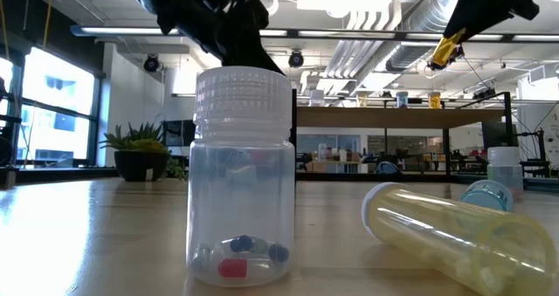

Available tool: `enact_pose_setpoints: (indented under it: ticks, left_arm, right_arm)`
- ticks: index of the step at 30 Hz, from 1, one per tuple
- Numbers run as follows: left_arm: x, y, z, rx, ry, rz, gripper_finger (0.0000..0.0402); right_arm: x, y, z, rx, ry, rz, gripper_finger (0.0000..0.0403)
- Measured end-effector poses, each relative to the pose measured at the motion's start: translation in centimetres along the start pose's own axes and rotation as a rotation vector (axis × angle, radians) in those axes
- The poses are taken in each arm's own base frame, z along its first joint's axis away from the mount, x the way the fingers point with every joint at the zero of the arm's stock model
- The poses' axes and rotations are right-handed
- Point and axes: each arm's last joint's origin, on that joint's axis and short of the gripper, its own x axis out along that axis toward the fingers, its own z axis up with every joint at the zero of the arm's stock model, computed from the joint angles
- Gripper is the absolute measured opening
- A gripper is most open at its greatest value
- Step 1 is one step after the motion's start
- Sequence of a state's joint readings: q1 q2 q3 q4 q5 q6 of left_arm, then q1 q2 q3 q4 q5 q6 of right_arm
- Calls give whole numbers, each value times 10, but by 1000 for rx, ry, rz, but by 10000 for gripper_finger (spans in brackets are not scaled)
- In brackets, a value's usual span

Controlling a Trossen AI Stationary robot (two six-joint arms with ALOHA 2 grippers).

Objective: Pick and place medicine bottles onto shelf by color
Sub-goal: Put the bottom orange pill bottle aligned with the other orange pill bottle on the shelf

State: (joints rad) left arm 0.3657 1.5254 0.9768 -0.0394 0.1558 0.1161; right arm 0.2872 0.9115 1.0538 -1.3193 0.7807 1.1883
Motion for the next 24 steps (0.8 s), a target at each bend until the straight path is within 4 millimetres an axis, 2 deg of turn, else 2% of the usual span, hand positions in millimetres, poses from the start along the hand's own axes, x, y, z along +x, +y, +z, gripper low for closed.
enact_pose_setpoints:
  ticks: [5, 12, 18, 24]
  left_arm:
    - [-10, 19, 1, 13, -14, 56, 200]
    - [-16, 42, -2, 24, -10, 120, 200]
    - [-18, 51, -4, 16, -8, 143, 200]
    - [-20, 55, -5, 64, -3, 155, 200]
  right_arm:
    - [5, -14, 14, 22, -12, -76, 104]
    - [-2, -23, 48, 22, -21, -123, 104]
    - [-9, -33, 71, 61, -22, -157, 104]
    - [-1, -37, 87, 51, 41, -227, 104]
